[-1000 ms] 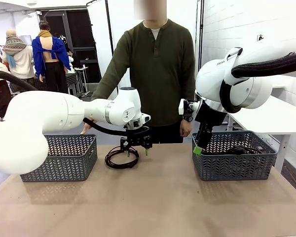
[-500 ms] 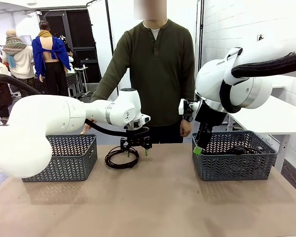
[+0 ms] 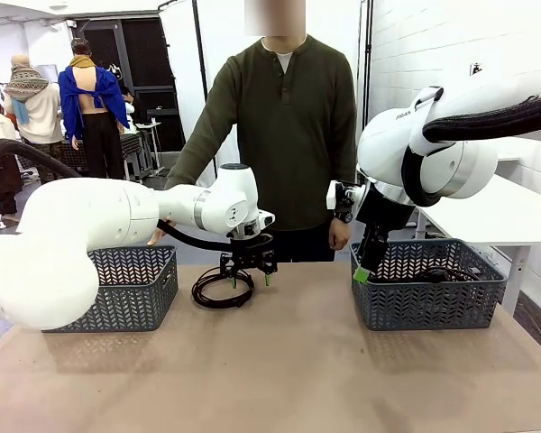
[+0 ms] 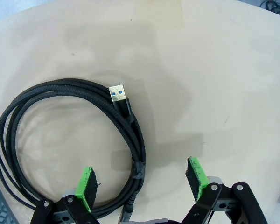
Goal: Organize the cables according to human instructions.
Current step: Pick up a bundle of cables and place it in the basket indicated by the human.
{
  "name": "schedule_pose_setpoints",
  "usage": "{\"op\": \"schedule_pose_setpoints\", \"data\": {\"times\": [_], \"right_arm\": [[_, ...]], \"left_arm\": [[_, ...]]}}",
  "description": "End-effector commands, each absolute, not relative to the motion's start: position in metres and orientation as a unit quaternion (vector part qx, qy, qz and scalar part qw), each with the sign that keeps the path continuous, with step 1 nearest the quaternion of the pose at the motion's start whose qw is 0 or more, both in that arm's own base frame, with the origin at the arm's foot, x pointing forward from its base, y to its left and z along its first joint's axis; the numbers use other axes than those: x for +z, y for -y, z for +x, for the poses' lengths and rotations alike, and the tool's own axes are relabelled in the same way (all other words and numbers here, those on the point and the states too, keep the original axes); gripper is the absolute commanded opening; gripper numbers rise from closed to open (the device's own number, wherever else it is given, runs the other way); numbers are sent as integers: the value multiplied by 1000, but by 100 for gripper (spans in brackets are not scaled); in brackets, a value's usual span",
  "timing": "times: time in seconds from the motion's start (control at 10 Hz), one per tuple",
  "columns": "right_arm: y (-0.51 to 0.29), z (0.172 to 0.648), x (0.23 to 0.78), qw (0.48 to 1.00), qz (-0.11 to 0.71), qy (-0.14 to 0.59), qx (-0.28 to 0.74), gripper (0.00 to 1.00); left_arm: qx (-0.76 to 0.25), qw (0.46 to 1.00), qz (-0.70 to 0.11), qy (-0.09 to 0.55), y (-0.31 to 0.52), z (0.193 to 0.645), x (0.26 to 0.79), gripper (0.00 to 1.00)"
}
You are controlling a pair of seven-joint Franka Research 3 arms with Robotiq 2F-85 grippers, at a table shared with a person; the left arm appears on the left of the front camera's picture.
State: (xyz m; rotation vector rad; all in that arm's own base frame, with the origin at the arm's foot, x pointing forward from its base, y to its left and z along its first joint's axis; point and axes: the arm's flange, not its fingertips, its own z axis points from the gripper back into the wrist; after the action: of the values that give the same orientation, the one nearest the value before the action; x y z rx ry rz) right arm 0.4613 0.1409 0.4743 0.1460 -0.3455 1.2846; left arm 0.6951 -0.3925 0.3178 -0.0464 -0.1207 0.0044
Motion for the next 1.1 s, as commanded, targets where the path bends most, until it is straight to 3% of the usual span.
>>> {"op": "schedule_pose_setpoints", "data": {"times": [0.0,0.6,0.7,1.0], "right_arm": [[-141,461,474,786,66,159,593,100],[-141,461,474,786,66,159,593,100],[-141,461,474,786,66,159,593,100],[-141,461,474,786,66,159,593,100]], "left_arm": [[11,997,-6,81,400,707,319,100],[15,996,-5,82,397,710,310,100],[17,996,-7,86,396,711,310,93],[25,996,-4,87,397,715,312,33]]}}
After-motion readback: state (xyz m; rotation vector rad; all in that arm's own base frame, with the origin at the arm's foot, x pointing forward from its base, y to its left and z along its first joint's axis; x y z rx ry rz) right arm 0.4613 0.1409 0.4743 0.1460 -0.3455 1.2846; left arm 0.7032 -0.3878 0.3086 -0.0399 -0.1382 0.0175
